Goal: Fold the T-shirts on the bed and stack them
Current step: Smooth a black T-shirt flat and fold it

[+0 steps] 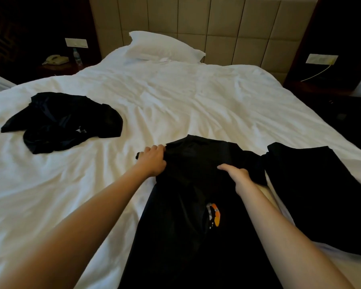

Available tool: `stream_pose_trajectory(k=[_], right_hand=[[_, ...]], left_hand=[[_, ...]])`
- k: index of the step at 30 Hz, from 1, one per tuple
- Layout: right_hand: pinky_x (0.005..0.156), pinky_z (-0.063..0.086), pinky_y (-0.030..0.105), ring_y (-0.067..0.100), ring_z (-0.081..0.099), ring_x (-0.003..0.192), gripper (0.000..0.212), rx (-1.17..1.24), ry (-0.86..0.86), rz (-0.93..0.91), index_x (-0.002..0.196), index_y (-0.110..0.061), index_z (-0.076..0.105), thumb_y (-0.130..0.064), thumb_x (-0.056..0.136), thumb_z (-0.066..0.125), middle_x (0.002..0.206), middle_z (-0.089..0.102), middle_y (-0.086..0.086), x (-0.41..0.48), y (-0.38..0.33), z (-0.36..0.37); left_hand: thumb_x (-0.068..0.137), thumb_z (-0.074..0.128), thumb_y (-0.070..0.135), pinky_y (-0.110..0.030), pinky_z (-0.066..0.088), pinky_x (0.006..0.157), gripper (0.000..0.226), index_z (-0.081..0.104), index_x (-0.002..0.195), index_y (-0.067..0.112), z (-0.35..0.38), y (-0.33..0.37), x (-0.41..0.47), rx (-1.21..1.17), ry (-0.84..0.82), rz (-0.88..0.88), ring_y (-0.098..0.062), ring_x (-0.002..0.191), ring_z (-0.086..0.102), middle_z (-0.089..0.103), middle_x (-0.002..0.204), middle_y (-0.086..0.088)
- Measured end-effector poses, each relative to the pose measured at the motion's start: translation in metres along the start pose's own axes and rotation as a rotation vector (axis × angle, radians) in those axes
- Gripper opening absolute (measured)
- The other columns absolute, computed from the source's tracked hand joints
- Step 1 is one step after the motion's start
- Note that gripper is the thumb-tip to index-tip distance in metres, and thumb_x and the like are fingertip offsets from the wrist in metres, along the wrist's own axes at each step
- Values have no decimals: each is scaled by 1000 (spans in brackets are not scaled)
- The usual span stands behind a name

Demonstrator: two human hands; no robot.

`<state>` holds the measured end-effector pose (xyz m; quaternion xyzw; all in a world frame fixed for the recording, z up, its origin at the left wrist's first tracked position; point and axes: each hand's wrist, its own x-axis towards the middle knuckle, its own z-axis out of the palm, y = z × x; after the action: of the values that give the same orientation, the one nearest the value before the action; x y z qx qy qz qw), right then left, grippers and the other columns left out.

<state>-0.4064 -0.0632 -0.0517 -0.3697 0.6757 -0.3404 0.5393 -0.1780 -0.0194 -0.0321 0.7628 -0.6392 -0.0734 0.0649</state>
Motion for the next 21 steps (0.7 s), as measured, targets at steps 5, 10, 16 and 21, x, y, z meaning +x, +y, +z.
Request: stream_pose_trajectory(k=[5,10,16,21], right_hand=[[104,37,37,32,40,131,50,-230,80,-180,144,-4,33,-21,98,46,146,39,14,15,-1,4],[94,41,39,35,47,123,40,-470,221,-314,137,-7,40,-25,102,37,135,48,17,20,-19,-6],[73,38,36,38,56,105,31,-834,478,-445,120,-2,45,-24,103,32,114,59,19,20,-37,-28],[66,36,34,38,59,99,24,-1047,592,-543,121,-1,39,-12,100,38,108,60,21,18,-58,-51]], left_hand=[[85,62,33,-41,35,100,57,36,131,11,5,-19,29,-153,-124,-140,-31,116,46,49,125,-12],[83,70,28,-24,37,68,24,62,101,14,-23,-17,48,-118,-208,41,-17,87,49,55,88,0],[84,67,8,-29,42,84,13,60,91,18,-54,11,83,-214,-265,166,-18,94,52,57,100,-2],[93,54,24,-50,23,104,17,62,108,23,-33,54,108,-61,94,88,-28,122,40,53,118,-4]])
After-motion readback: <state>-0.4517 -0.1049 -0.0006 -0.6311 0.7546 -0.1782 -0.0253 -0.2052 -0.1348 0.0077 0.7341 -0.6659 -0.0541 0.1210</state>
